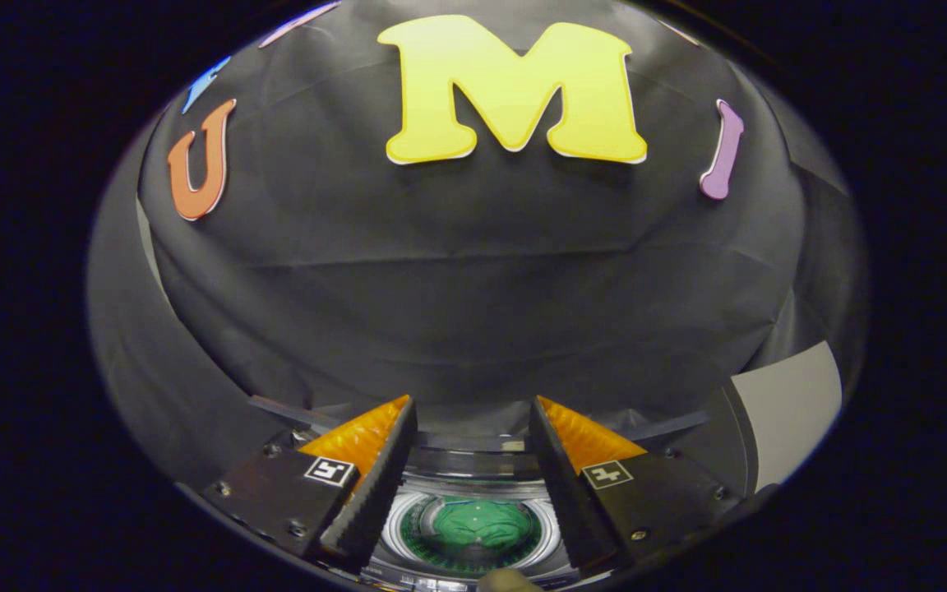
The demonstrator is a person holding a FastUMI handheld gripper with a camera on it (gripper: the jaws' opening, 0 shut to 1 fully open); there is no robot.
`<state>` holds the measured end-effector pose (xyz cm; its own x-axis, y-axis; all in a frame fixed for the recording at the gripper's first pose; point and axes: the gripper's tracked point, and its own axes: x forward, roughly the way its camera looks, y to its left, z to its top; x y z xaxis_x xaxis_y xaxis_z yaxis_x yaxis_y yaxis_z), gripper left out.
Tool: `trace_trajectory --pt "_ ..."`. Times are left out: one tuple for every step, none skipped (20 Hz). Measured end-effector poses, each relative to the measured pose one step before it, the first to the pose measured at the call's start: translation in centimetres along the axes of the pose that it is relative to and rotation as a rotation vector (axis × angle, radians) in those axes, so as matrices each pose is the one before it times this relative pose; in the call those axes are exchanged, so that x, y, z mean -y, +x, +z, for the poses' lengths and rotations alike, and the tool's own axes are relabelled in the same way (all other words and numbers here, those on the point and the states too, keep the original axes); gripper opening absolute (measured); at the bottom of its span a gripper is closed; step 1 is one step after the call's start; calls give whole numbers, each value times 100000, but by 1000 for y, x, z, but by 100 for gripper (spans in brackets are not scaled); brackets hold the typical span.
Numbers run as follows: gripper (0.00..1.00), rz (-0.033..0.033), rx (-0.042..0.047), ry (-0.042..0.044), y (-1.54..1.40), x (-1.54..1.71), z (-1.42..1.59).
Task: Put the clothes into the washing machine and then close the washing machine lid.
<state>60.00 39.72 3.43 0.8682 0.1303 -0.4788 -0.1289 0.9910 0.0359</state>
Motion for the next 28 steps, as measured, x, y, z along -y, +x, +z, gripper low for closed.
trace_trajectory --pt "86 -6 159 -44 -266 4 -231" --pt "86 -78 379 -346 -236 34 -152" --pt "86 -91 420 -221 -333 29 -242" --pt "86 -56 484 -164 -252 -49 -220" --pt "86 13 550 -87 -357 3 -236" --pt "86 31 506 -104 -304 -31 -272" --pt "86 37 481 -49 -321 -50 -267" --pt "86 33 498 -153 -309 -6 -362" --pt "86 20 486 -114 -288 44 -216" --pt "86 23 633 -223 -394 -18 -227" --pt "86 -274 870 -715 -398 -16 -227" --pt "86 -1088 750 -1740 -386 186 -228" --pt "86 -1528 -1939 -1267 -245 401 -806" --pt "91 2243 -2488 1498 -695 -305 -988" --pt "95 1549 -852 3635 131 -283 -1309" --pt "100 -950 -2327 768 185 83 -1229" --pt "100 -50 -462 293 -203 525 -834" --pt "100 726 757 317 -37 75 -563" --pt "99 -461 449 -444 -241 53 7" --pt "99 -377 1308 11 -684 72 614" --pt "99 53 1228 -129 67 130 763" --pt "99 -253 1073 -526 66 -41 840" --pt "99 -31 1516 -375 59 35 862" --pt "99 -339 1480 -259 338 -6 1377" --pt "99 -643 1531 -447 395 102 1153" --pt "99 -583 512 -538 662 -9 1062" --pt "99 -442 73 -341 658 -87 690" --pt "99 -550 -173 -200 898 41 829"
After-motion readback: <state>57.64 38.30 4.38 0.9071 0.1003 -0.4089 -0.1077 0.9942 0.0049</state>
